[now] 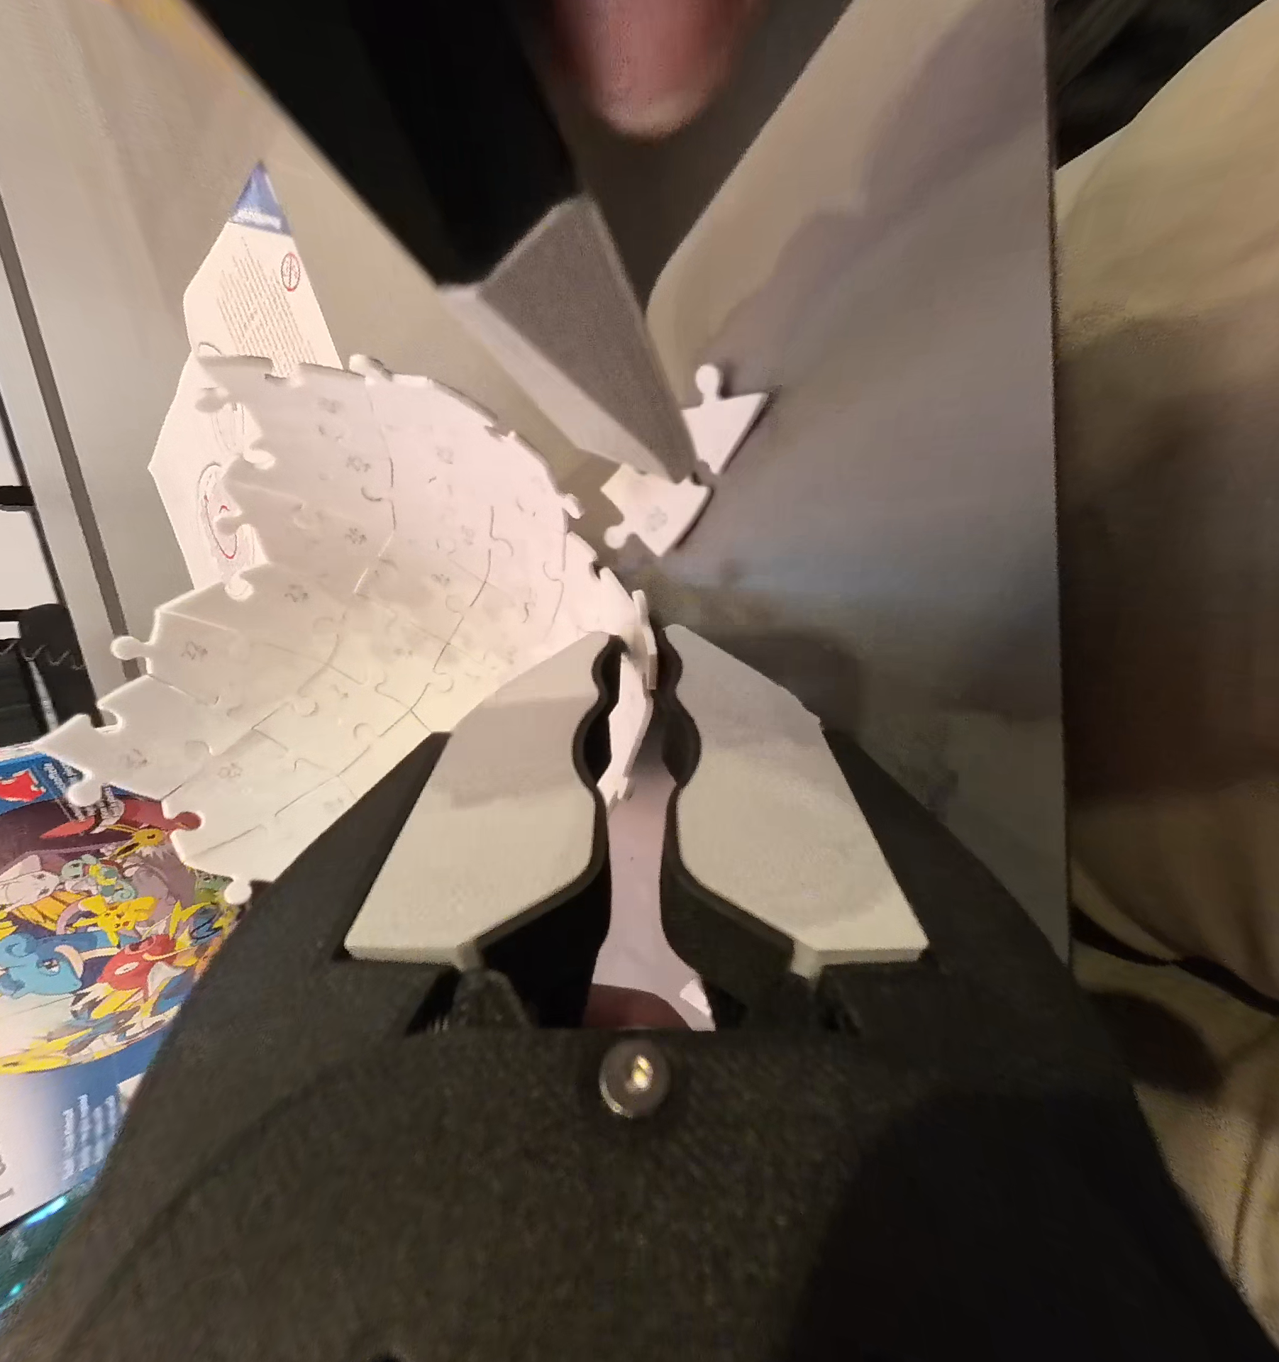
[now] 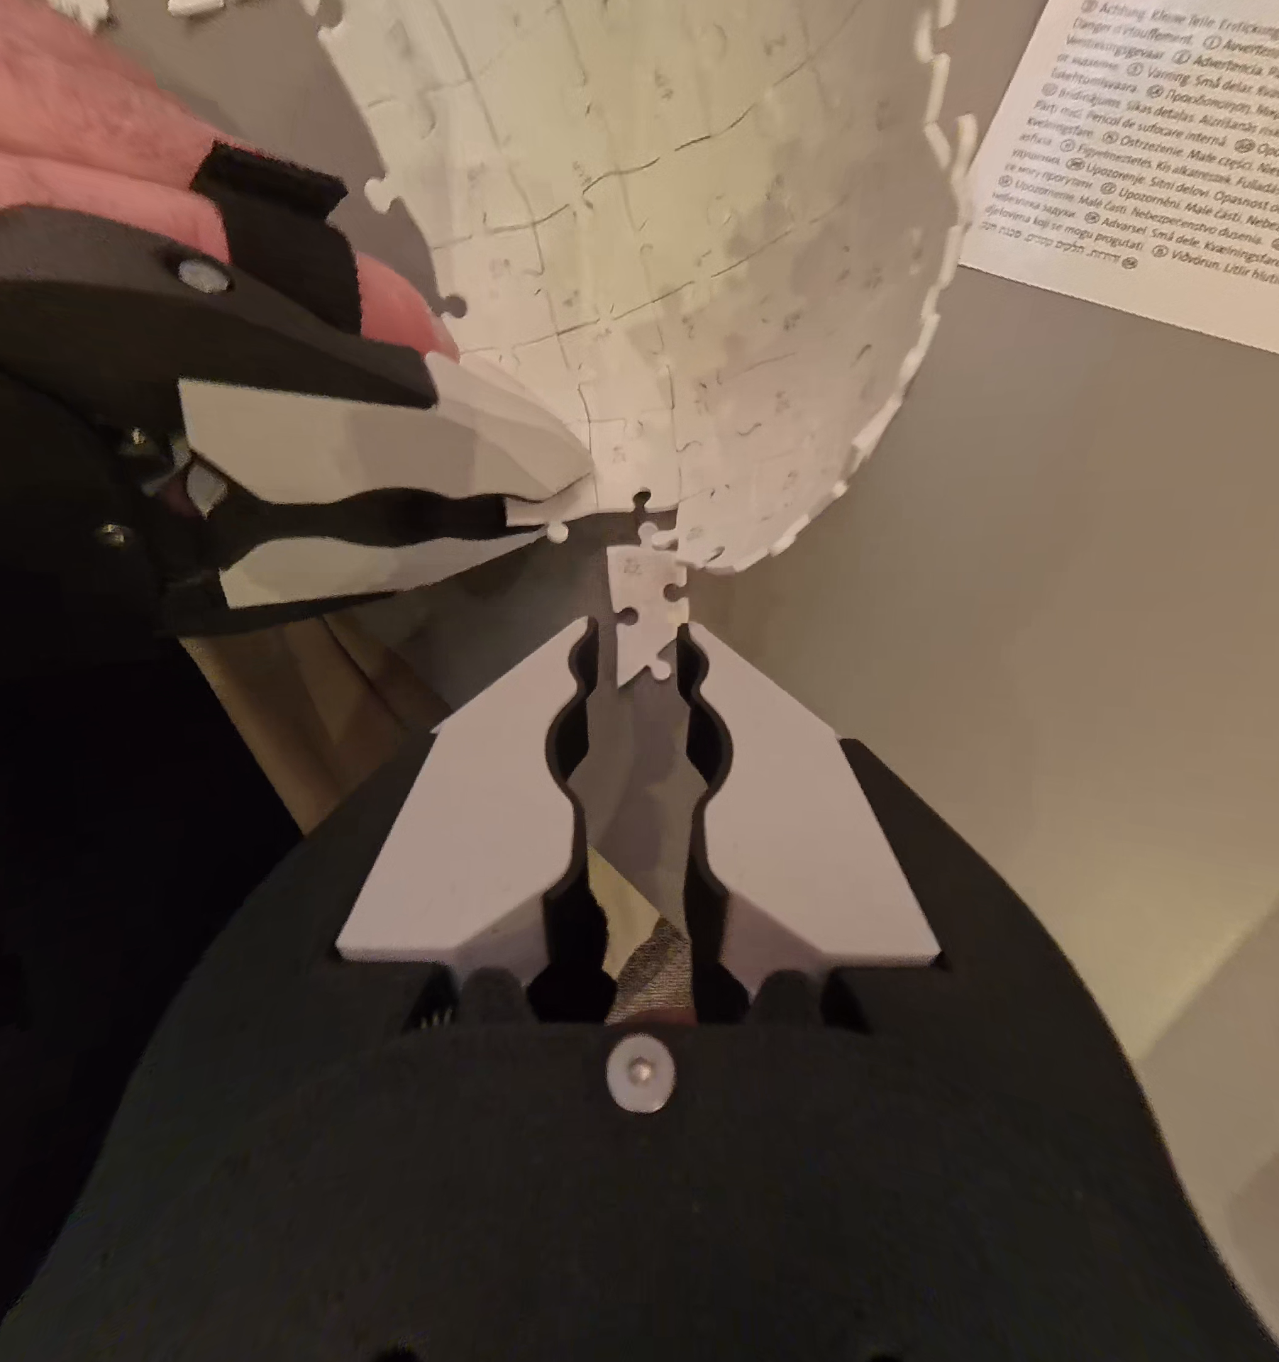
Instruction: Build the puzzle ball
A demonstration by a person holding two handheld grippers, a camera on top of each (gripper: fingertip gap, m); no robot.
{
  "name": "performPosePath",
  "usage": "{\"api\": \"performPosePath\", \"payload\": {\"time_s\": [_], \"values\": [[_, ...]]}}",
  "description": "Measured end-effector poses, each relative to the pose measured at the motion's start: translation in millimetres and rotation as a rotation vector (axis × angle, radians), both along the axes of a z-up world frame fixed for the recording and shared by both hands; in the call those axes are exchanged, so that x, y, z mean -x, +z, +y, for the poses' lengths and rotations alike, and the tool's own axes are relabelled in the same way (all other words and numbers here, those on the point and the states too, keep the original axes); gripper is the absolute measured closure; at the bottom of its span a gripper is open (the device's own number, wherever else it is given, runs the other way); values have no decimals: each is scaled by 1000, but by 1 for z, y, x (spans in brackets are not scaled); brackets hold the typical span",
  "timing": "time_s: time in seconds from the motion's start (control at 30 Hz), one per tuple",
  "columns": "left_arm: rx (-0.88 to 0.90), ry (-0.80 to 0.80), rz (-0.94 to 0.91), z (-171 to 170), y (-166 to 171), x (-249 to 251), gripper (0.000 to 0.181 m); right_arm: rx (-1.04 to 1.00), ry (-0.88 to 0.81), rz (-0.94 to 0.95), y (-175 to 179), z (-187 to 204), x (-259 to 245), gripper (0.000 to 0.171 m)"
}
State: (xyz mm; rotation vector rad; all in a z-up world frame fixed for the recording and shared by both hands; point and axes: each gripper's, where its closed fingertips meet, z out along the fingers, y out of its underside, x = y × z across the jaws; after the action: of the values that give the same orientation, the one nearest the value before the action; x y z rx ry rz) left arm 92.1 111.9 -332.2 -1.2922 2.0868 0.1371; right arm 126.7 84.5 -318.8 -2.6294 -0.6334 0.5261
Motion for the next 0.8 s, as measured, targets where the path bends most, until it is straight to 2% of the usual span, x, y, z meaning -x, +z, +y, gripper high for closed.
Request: {"api": "performPosePath", "payload": {"time_s": [0.07, 0.17, 0.3, 0.37, 0.47, 0.8], "values": [[-12, -9, 7, 0, 0, 0, 173, -54, 53, -15, 3, -4, 4, 153], [-19, -23, 22, 0, 0, 0, 173, -137, 122, -21, 12, -8, 12, 163], [-36, -36, 35, 1, 0, -1, 173, -303, 155, -59, 33, 10, 15, 171], [-42, -40, 39, 1, 0, -2, 173, -342, 163, -115, 31, 20, 14, 171], [-49, -47, 41, 2, 0, -3, 173, -344, 177, -231, 17, 29, 6, 171], [-73, -76, 53, 1, 0, -6, 174, -321, 193, -245, 7, 28, -4, 171]]}}
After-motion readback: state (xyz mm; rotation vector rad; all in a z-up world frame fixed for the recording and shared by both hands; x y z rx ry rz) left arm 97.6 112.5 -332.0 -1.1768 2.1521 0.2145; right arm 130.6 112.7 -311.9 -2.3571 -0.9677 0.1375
